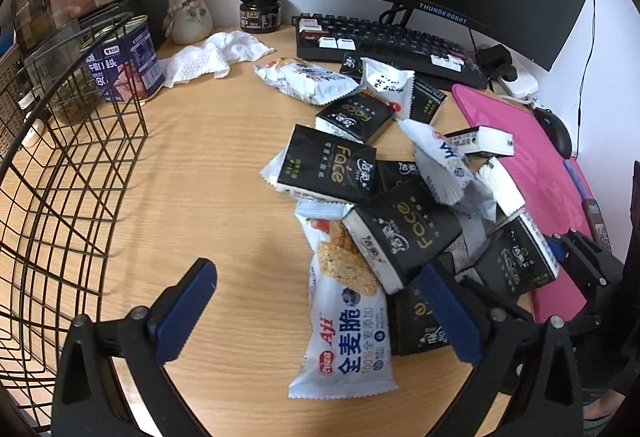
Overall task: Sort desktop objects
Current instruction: 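Grasp a black Face tissue pack with the right tool while the left tool grasps another, then lift both held tissue packs and carry them over the wire basket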
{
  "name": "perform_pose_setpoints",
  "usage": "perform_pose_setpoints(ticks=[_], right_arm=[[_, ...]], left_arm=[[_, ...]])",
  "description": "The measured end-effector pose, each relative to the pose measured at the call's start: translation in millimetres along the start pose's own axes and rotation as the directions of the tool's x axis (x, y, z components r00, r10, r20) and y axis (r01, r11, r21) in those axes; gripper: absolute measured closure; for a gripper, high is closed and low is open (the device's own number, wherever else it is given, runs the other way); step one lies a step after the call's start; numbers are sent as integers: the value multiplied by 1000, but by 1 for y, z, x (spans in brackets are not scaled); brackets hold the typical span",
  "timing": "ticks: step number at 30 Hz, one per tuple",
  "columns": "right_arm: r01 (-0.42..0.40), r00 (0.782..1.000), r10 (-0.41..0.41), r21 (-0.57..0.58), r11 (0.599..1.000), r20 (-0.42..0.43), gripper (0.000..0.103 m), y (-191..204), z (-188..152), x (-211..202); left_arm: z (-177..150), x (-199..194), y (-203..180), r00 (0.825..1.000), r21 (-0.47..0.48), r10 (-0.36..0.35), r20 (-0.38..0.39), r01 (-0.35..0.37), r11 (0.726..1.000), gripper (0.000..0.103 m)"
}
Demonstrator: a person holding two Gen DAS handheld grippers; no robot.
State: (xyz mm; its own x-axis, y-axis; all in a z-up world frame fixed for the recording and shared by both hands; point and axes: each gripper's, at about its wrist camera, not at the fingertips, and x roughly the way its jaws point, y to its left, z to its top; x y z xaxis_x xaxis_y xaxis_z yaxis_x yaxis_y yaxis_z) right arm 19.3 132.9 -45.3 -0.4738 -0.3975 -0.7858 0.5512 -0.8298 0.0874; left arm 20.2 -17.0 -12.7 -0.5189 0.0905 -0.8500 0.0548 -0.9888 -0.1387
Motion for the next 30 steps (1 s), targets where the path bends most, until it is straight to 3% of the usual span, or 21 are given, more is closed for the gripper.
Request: perform_pose_setpoints(ticks=[6, 14, 24, 25, 28, 30], right_arm=[[-26, 999, 26, -5, 1000, 19, 23, -5, 5, -16], [27, 999, -25, -37, 999, 43, 23, -18, 4, -40], [44, 999, -44, -10, 999, 16, 22, -43, -2, -32], [42, 999, -42, -10, 999, 16, 22, -43, -2, -31], [39, 999, -39, -12, 999, 13, 22, -43, -2, -28], [39, 999, -39, -11, 999, 9, 22, -42, -3, -26]], left_arm=[[5, 3, -10, 1000, 36, 1, 0, -1, 999, 2], [20, 9, -43, 1000, 118, -13, 15, 12, 993, 2], [24, 39, -51, 999, 135, 47, -16, -45, 990, 2], [25, 39, -48, 999, 124, 43, -14, -41, 991, 4], [26, 40, -45, 998, 127, 66, 3, -66, 990, 22], [27, 38, -41, 998, 129, 62, 6, -62, 990, 23]])
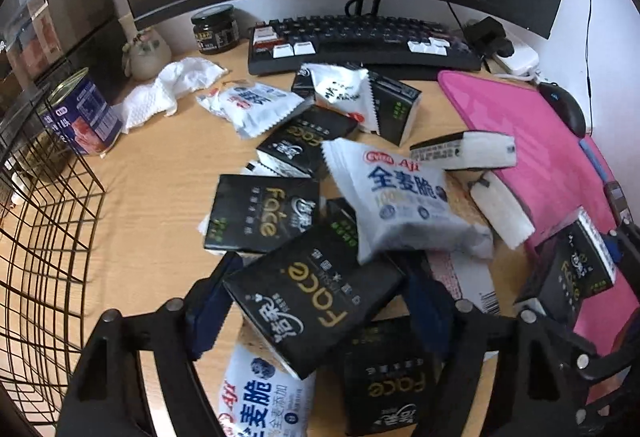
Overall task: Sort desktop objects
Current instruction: 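Lift both held tissue packs and carry them over the wire basket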
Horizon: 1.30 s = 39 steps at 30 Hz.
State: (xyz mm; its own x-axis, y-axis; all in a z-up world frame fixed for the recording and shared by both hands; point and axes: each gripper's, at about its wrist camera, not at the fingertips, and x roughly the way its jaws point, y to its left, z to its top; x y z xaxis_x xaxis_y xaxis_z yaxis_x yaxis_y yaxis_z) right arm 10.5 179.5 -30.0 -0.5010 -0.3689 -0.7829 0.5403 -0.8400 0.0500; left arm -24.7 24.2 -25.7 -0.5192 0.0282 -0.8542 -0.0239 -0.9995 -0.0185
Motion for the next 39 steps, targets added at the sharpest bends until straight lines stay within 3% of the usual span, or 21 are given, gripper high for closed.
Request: perform_pose_setpoints(ticks=[11, 19, 22, 28, 34, 39], right_arm=[[10, 1000, -10, -32, 999, -1, 22, 15, -1, -1], [-5, 998, 9, -59, 998, 56, 22, 28, 21, -28], [-19, 995, 29, -104, 994, 95, 22, 44, 45, -41], [-142, 971, 189, -281, 949, 149, 22, 124, 105, -56], [-228, 946, 302, -422, 877, 116, 22, 225, 151, -36], [-307, 929, 364, -425, 852, 60, 21, 277, 170, -7]], left_arm=[[-11, -26, 14, 1000, 3, -8, 21, 8, 1000, 24], [5, -94, 29, 987, 5, -38, 153, 38, 999, 24], [12, -127, 53, 978, -34, 2, 210, 5, 999, 24], [6, -177, 141, 950, -190, 144, 276, -93, 977, 24], [-30, -183, 225, 941, -332, 265, 209, -186, 925, 24], [-52, -175, 259, 944, -379, 283, 170, -202, 903, 24]])
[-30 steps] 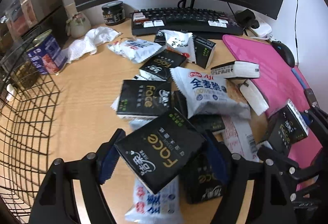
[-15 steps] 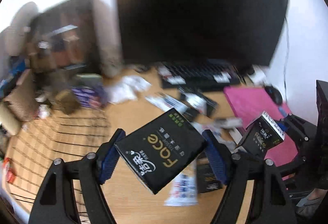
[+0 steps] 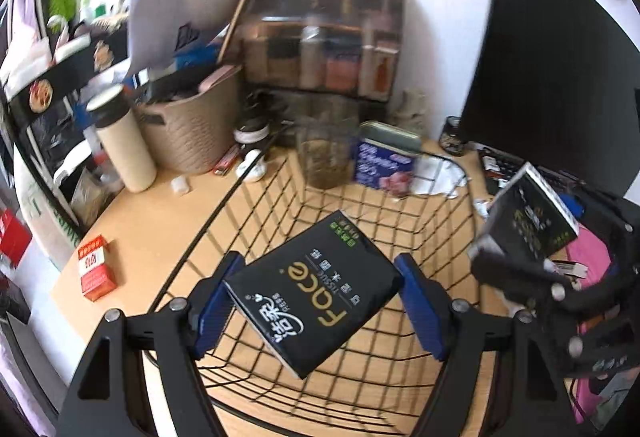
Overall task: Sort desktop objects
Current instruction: 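Lift both held tissue packs and carry them over the wire basket, then open both tools to drop the tissue packs into the wire basket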
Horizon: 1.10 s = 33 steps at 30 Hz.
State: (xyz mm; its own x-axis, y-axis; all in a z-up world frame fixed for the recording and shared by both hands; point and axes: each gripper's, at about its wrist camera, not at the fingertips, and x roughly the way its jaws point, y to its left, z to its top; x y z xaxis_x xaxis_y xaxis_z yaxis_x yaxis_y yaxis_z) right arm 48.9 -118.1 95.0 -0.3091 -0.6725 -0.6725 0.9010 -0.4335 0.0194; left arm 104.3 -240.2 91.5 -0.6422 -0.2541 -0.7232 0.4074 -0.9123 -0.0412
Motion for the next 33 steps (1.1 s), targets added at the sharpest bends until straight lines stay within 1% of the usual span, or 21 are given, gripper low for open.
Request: perform_pose_setpoints(ticks=[3, 6, 7, 9, 11, 15, 17, 20, 24, 27, 29, 31, 33], right_arm=[[1, 1000, 0, 45, 999, -6, 21, 0, 4, 17], [-27, 999, 29, 102, 994, -17, 19, -5, 4, 24], [-27, 999, 29, 103, 994, -15, 18, -6, 5, 24], [6, 1000, -5, 84, 996, -13, 18, -4, 6, 24], [24, 1000, -23, 67, 997, -16, 17, -5, 4, 21], [13, 1000, -11, 68, 998, -27, 17, -9, -4, 16], [25, 999, -23, 72, 997, -28, 17, -15, -10, 9], [51, 999, -50, 89, 995, -18, 17, -31, -23, -12], [120, 993, -120, 131, 984, -10, 17, -60, -51, -50], [177, 984, -177, 166, 970, -15, 17, -81, -80, -76], [203, 979, -201, 189, 961, -28, 17, -92, -96, -88], [222, 975, -218, 212, 952, -45, 17, -103, -114, -98], [236, 972, -228, 233, 943, -58, 17, -113, -130, -106]], left_arm=[[-4, 6, 13, 1000, -19, -15, 8, 16, 1000, 22], [-6, 3, 18, 999, -38, -44, 22, 45, 998, 20], [-6, 2, 17, 999, -37, -37, 26, 38, 999, 20], [-6, 2, 15, 999, -35, -16, 31, 17, 999, 20], [-5, 4, 12, 999, -40, -25, 28, 26, 999, 20], [-5, 5, 1, 998, -44, -56, 15, 56, 997, 19], [-5, 2, -10, 997, -27, -73, 22, 74, 997, 19], [-2, -6, -32, 994, 12, -104, 37, 104, 995, 19], [1, -12, -71, 988, 69, -149, 45, 146, 987, 15], [0, -12, -112, 980, 154, -199, 18, 193, 969, 15], [-3, -15, -140, 977, 230, -211, 17, 201, 952, 15], [-7, -17, -158, 978, 261, -209, 26, 195, 945, 15], [-11, -16, -172, 973, 277, -230, 5, 220, 935, 15]])
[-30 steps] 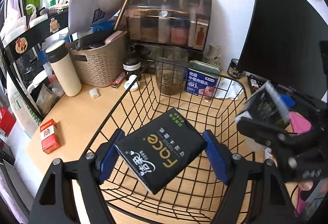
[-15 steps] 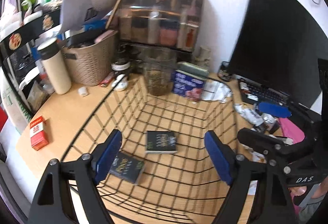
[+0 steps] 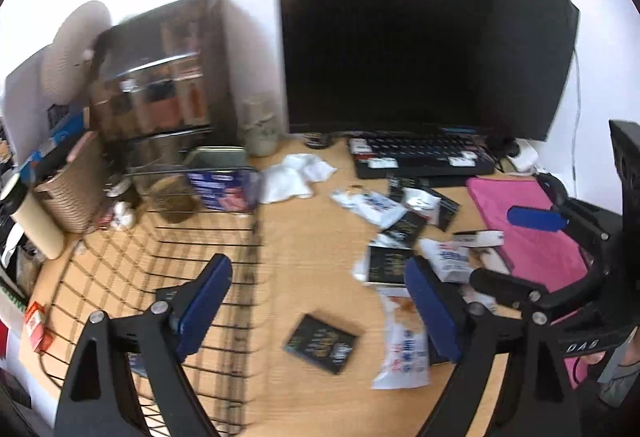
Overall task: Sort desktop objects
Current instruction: 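Open both tools to drop the tissue packs into the wire basket, then grasp a white Aji snack bar with the left tool while the right tool grasps a Face pack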
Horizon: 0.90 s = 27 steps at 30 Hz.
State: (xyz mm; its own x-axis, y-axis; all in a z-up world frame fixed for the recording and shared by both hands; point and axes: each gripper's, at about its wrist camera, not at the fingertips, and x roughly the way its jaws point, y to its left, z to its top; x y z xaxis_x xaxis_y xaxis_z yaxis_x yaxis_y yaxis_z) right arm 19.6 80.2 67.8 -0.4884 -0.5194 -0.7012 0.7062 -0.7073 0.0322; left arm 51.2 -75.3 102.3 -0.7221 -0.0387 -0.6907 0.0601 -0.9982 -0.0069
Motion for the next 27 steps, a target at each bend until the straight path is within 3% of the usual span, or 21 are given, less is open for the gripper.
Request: perform_pose_setpoints(ticks=[5, 10, 16, 22, 27], right_arm=[[75, 997, -74, 34, 997, -24, 17, -28, -31, -1], [149, 988, -144, 97, 984, -64, 17, -64, -60, 0], [152, 985, -136, 161, 975, -105, 17, -93, -82, 13], [163, 981, -145, 134, 978, -132, 17, -95, -85, 38], [146, 982, -117, 213, 966, -145, 17, -115, -83, 53]], left_arm=[[-9, 22, -43, 996, 66, -71, -59, 75, 995, 15], [-30, 53, -68, 985, 99, -92, -148, 107, 989, 15], [-58, 83, -60, 965, 70, -59, -254, 79, 994, 15], [-69, 95, -45, 958, 43, -33, -284, 47, 998, 15], [-74, 98, -38, 957, 32, -45, -287, 56, 998, 15]])
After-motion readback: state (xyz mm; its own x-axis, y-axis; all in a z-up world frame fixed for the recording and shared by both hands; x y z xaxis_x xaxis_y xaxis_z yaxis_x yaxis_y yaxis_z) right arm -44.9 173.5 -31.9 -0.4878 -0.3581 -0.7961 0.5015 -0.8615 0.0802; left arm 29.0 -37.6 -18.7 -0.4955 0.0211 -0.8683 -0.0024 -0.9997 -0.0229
